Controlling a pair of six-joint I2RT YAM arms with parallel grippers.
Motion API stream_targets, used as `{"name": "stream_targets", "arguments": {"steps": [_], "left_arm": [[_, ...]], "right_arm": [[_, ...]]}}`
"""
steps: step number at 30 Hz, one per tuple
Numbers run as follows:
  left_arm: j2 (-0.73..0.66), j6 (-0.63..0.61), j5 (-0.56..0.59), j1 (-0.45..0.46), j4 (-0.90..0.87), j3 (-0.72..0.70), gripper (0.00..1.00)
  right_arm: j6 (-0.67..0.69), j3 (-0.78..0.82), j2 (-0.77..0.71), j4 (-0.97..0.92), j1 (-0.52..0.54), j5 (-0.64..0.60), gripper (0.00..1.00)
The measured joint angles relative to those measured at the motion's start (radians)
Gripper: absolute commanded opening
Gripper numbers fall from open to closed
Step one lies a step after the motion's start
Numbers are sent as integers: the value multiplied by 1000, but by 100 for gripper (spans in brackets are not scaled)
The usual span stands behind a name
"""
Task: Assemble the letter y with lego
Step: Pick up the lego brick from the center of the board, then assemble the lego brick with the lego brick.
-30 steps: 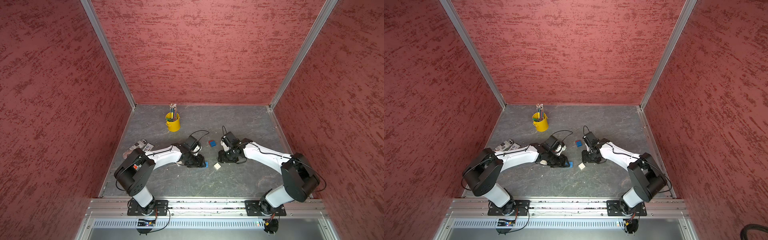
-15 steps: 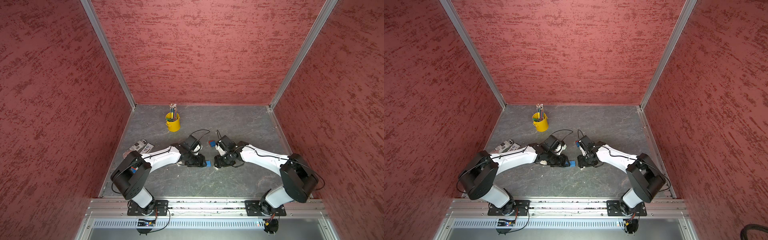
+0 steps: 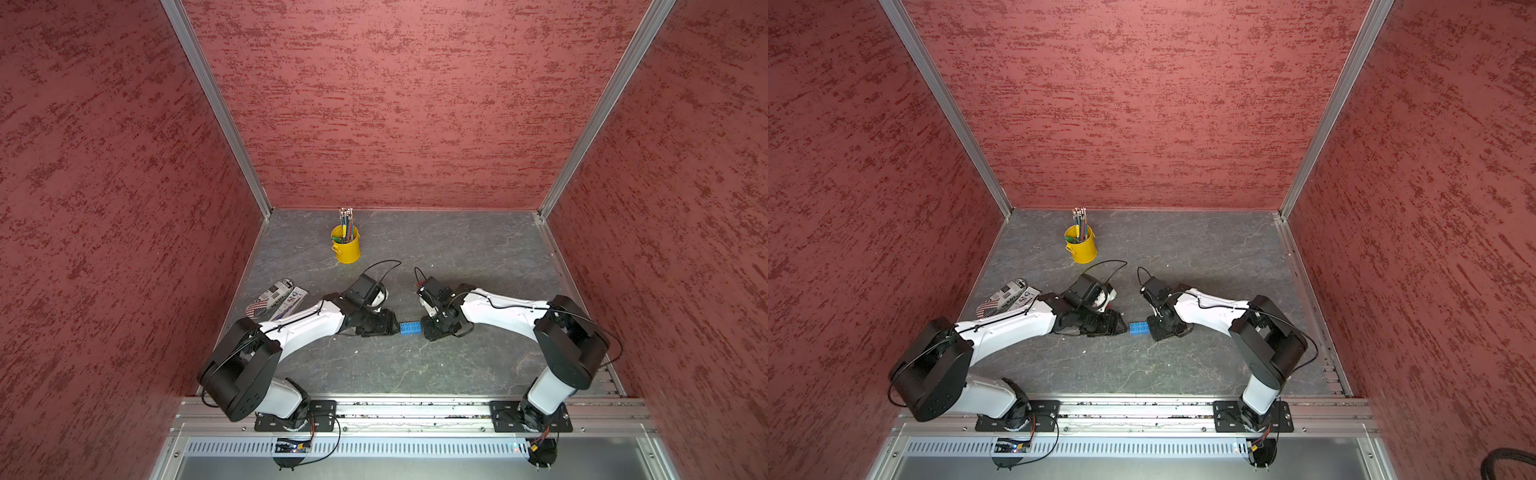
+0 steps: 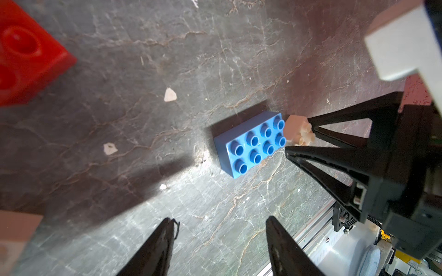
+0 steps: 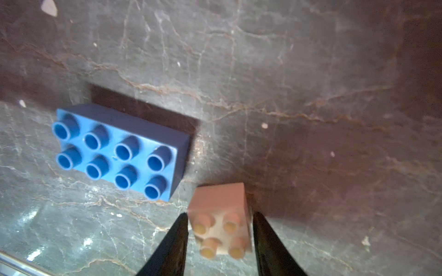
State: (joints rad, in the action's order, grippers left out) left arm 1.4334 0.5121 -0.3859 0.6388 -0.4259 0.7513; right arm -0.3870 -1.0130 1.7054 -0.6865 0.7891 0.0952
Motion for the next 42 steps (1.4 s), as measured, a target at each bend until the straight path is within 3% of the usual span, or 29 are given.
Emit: {"name": "stream_targets", "arguments": {"steps": [7,24,42], "left_arm": [[-27,-2,-1,-21,-1,-17,63],[-95,-50,-93,-103,22,-63,63],[-107,-69,-92,-101,-1,-63,63]], "right_arm": [[-37,-29,10,-23,8,-23,34],[-288,-96,0,-32,8,14,31],[-335,-140,40,-36,23,27,31]]}}
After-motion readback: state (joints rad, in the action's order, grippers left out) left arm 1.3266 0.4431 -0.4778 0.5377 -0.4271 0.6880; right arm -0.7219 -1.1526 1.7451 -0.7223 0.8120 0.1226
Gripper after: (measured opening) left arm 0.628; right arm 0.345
